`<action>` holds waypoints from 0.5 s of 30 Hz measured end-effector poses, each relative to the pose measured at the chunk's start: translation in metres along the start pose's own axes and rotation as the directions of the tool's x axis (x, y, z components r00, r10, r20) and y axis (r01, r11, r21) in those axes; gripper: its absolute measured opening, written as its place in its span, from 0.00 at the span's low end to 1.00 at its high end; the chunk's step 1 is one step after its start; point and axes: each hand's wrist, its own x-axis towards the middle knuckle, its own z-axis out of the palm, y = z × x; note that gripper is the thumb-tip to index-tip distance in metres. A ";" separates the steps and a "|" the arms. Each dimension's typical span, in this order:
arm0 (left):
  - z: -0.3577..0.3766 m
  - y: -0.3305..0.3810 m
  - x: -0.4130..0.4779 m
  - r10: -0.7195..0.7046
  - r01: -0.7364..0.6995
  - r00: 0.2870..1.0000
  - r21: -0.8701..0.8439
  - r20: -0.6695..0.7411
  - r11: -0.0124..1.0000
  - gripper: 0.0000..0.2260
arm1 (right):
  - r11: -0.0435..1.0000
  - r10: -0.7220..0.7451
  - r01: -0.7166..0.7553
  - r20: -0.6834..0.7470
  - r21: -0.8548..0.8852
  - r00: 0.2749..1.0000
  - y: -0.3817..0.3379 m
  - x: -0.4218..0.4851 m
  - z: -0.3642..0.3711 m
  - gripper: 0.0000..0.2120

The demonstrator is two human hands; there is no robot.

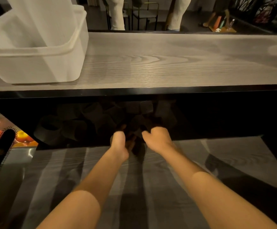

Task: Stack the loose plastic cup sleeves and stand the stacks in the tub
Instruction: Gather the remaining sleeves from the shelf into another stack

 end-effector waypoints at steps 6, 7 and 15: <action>-0.038 -0.020 -0.011 0.218 -0.282 0.959 0.544 0.179 0.790 0.07 | 0.965 0.038 -0.055 0.068 0.258 0.997 0.036 -0.041 0.012 0.05; -0.043 -0.024 -0.014 0.206 -0.317 0.947 0.609 0.247 0.727 0.06 | 0.965 0.051 -0.075 0.103 0.251 0.993 0.043 -0.049 0.014 0.08; -0.045 -0.027 -0.019 0.232 -0.378 0.924 0.812 0.304 0.445 0.18 | 0.953 0.120 -0.177 0.231 0.244 0.966 0.070 -0.065 -0.008 0.13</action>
